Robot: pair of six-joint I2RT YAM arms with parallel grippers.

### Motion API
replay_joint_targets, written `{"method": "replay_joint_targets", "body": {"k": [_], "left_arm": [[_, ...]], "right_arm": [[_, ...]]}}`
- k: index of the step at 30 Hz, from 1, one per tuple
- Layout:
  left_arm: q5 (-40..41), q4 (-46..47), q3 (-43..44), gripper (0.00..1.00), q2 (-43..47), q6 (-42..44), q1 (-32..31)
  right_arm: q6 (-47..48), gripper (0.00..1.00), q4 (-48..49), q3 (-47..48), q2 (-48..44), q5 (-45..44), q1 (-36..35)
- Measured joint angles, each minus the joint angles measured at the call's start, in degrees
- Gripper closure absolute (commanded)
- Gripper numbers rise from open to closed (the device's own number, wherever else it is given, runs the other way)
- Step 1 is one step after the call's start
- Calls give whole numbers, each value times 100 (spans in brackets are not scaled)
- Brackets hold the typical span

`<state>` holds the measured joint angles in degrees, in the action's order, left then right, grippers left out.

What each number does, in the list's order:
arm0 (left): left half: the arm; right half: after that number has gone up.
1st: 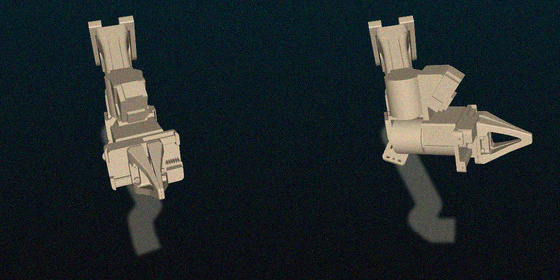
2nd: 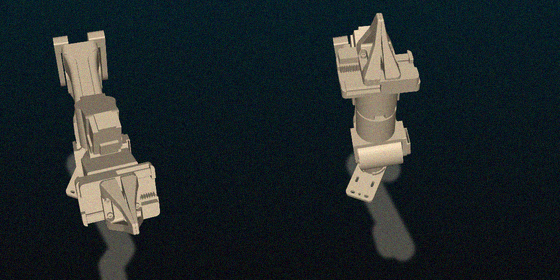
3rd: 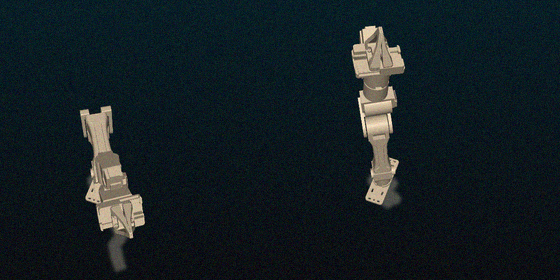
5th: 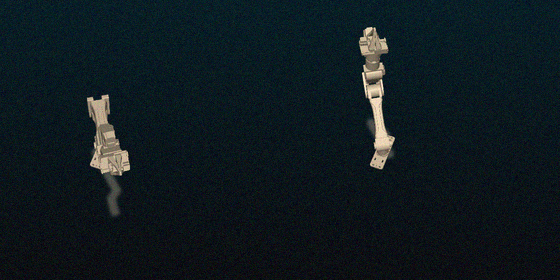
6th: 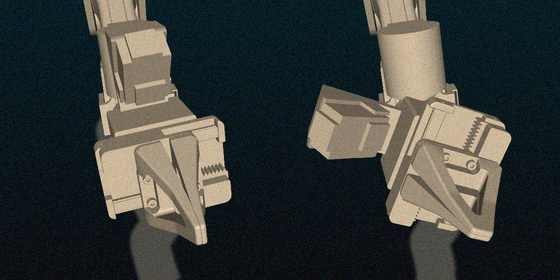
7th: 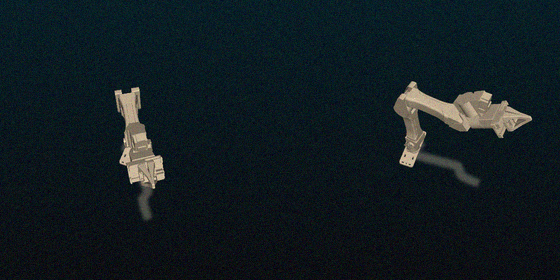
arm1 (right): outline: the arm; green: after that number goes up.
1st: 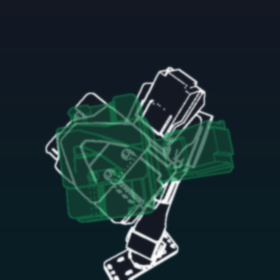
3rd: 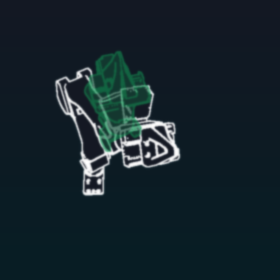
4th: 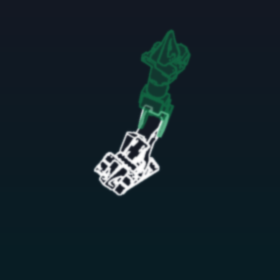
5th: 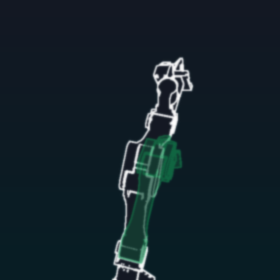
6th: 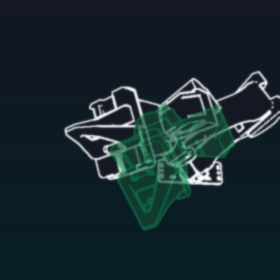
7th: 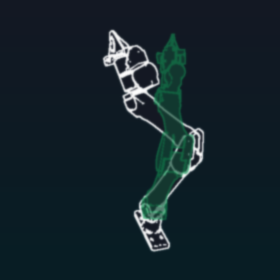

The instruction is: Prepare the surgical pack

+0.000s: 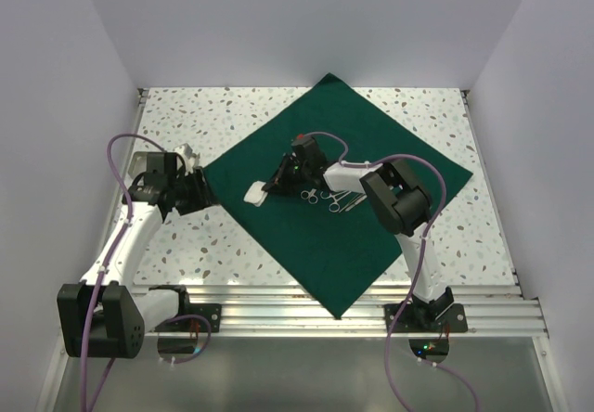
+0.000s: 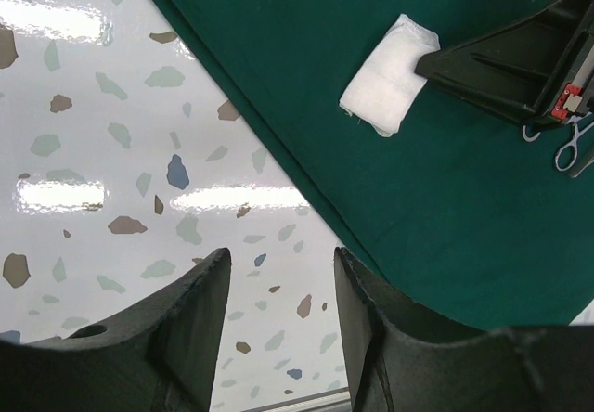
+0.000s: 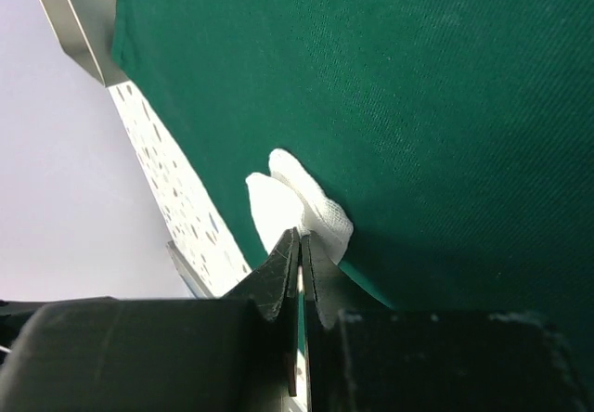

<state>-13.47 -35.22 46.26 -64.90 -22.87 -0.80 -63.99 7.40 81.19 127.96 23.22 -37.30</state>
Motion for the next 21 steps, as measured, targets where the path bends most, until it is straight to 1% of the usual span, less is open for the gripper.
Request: {"method": "replay_joint_targets", "body": {"k": [17,18,19,21], "left_arm": [[-70,42,-24,47,0,-2,0],[-79,42,-24,47,0,-2,0],[-85,44,-24,48,0,-2,0],[-94,44,-26,48,0,-2,-2]], "right_arm": [[238,100,-55,0,-28,-129,24],[256,98,-59,-4,-37,-129,24],[275,90,-72,-13,-57,-133,24],[323,84,-94,-13,-96,-136,24]]}}
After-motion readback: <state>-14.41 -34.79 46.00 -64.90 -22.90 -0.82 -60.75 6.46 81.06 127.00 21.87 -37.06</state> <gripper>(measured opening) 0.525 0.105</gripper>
